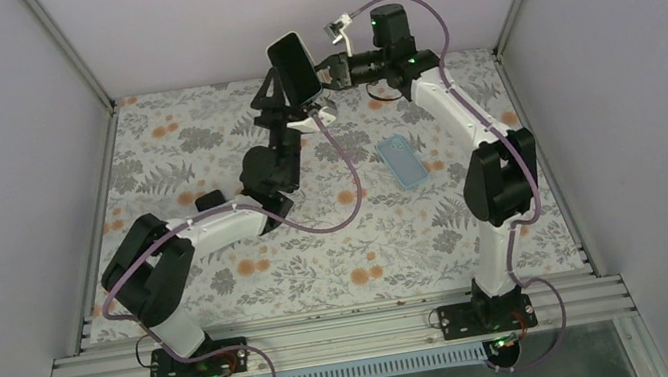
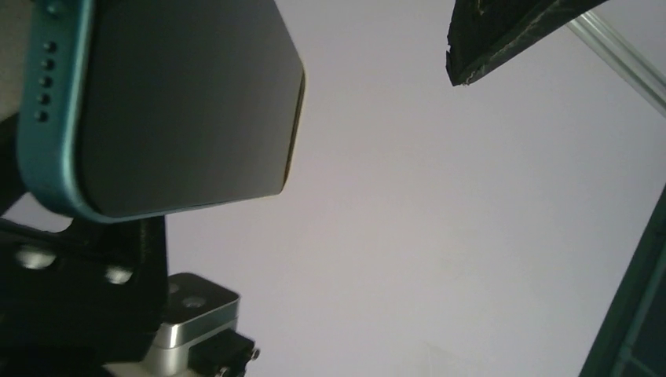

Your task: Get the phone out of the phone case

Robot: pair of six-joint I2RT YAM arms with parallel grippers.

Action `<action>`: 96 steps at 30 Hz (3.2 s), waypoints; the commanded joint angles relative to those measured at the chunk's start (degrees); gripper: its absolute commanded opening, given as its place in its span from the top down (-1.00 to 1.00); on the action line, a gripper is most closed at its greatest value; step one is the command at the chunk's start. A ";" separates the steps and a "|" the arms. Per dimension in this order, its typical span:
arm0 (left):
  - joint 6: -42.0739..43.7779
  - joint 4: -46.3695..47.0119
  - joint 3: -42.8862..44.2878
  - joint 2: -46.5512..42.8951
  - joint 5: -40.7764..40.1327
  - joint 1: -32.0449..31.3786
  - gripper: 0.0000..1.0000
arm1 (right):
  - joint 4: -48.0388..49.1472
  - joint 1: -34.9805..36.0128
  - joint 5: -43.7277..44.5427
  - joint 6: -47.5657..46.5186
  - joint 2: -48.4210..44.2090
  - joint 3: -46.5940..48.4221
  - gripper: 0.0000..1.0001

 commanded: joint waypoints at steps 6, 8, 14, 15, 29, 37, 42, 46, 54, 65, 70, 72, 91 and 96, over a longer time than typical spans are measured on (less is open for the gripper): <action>0.87 4.87 0.91 2.54 3.16 -3.02 -0.08 | 2.12 -0.06 -4.21 0.00 -3.72 -1.02 0.94; 0.69 4.85 0.92 2.69 3.21 -3.23 0.14 | 2.00 -0.07 -4.47 -0.32 -4.05 -1.39 0.94; 2.12 5.54 1.35 3.31 2.71 -3.50 0.51 | 1.92 -0.07 -4.65 -0.72 -4.61 -2.25 0.94; 2.38 5.83 1.29 3.35 2.61 -3.59 0.57 | 2.14 -0.02 -4.77 -0.72 -4.68 -2.49 0.94; 8.72 9.79 -0.69 3.51 2.66 -6.03 0.95 | 0.06 -1.28 -0.05 -5.17 -5.47 -3.33 0.94; 5.85 -6.76 -6.36 -9.38 4.59 -10.49 0.95 | -14.14 -5.21 14.99 -17.38 -2.41 4.63 0.94; 7.66 -15.92 -10.32 -17.24 5.48 -10.69 0.95 | -19.11 -7.62 22.53 -22.30 -2.76 5.08 0.94; 13.44 -12.63 -16.74 -21.74 4.34 -7.63 0.95 | -26.82 -8.10 24.28 -27.32 -2.19 5.55 0.94; 16.29 -15.88 -31.60 -36.67 4.56 5.13 0.95 | -37.88 -7.28 19.43 -38.40 -1.02 -5.78 0.94; 6.30 -46.40 -42.14 -57.17 11.87 22.47 0.95 | -36.48 0.54 20.48 -37.74 9.04 -9.99 0.93; 6.42 -54.06 -48.15 -61.29 18.67 29.58 0.95 | -38.11 2.25 22.26 -38.00 13.11 -7.06 0.93; 7.42 -57.65 -49.42 -62.86 23.64 33.11 0.95 | -38.73 2.59 23.03 -38.13 13.74 -6.27 0.93; 16.31 -63.01 -47.48 -39.79 38.51 53.13 0.88 | -41.47 3.27 23.71 -39.76 14.36 -4.34 0.93; 17.10 -68.93 -46.55 -41.98 39.25 53.17 0.30 | -42.80 3.21 23.79 -40.08 15.86 -3.13 0.93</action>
